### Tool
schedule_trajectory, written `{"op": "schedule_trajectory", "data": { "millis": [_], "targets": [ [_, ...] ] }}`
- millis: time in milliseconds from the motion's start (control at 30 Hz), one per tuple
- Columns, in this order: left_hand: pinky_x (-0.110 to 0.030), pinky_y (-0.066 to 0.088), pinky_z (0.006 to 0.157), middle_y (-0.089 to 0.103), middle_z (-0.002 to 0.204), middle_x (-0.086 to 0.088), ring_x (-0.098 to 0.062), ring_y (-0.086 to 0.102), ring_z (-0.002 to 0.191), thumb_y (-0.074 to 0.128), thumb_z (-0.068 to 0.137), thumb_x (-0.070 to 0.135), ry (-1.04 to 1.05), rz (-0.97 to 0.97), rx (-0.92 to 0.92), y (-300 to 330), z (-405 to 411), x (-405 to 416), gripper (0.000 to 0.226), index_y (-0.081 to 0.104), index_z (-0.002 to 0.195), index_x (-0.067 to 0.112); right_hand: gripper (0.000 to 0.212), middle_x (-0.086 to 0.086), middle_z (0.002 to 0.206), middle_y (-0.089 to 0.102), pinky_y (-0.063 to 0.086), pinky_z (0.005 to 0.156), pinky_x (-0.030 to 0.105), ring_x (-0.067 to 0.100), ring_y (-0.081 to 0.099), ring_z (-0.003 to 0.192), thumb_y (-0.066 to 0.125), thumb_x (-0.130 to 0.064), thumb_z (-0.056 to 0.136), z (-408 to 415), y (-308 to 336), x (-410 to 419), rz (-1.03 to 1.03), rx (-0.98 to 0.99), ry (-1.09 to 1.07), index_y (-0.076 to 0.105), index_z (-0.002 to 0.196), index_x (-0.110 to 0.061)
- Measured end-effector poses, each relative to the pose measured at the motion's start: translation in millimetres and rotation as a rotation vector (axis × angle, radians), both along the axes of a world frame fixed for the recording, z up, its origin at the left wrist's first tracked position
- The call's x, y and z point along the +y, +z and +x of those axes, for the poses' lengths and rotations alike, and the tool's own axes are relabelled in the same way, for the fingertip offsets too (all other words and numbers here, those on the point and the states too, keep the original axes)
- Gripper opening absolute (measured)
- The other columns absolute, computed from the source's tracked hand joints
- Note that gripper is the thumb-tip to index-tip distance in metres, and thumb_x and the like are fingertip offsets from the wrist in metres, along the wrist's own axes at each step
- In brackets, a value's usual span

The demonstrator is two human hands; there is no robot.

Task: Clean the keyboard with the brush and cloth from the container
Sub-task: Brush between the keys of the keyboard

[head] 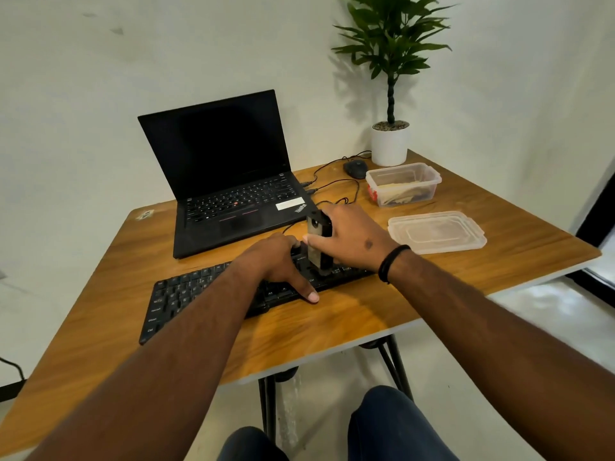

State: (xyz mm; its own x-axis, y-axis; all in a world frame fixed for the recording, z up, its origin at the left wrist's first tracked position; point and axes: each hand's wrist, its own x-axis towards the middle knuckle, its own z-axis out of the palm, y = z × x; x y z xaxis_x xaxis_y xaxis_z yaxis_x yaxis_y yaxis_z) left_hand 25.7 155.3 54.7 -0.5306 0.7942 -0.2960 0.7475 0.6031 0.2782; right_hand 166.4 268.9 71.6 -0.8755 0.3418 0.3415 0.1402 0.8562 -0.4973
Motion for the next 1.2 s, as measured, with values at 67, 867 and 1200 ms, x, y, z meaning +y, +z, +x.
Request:
{"op": "schedule_trajectory", "data": {
  "millis": [67, 867, 1200],
  "targets": [
    [-0.046, 0.049, 0.101, 0.052, 0.138, 0.002, -0.024, 0.051, 0.125, 0.091, 0.027, 0.069, -0.001, -0.005, 0.011, -1.3, 0.4, 0.4, 0.135, 0.046, 0.145, 0.022, 0.025, -0.004, 0.08, 0.059, 0.046, 0.06, 0.028, 0.012, 0.056, 0.072, 0.067, -0.037, 0.089, 0.3, -1.8, 2.1, 0.006, 0.007, -0.024, 0.06, 0.089, -0.014],
    [-0.045, 0.048, 0.103, 0.048, 0.141, 0.0, -0.025, 0.049, 0.126, 0.094, 0.036, 0.064, -0.001, -0.011, 0.045, -3.1, -0.8, 2.3, 0.133, 0.039, 0.15, 0.02, 0.022, -0.001, 0.08, 0.061, 0.042, 0.056, 0.024, 0.019, 0.06, 0.074, 0.07, -0.034, 0.087, 15.2, 3.3, 16.9, -0.089, -0.132, -0.03, 0.059, 0.083, -0.016],
    [-0.046, 0.047, 0.104, 0.048, 0.143, 0.0, -0.025, 0.049, 0.127, 0.092, 0.031, 0.069, -0.006, -0.018, 0.031, -2.8, -2.1, 1.9, 0.137, 0.04, 0.149, 0.022, 0.022, -0.001, 0.081, 0.059, 0.047, 0.061, 0.026, 0.017, 0.058, 0.077, 0.07, -0.033, 0.089, 23.8, -2.6, 17.7, -0.123, -0.012, -0.088, 0.06, 0.085, -0.014]
  ]
}}
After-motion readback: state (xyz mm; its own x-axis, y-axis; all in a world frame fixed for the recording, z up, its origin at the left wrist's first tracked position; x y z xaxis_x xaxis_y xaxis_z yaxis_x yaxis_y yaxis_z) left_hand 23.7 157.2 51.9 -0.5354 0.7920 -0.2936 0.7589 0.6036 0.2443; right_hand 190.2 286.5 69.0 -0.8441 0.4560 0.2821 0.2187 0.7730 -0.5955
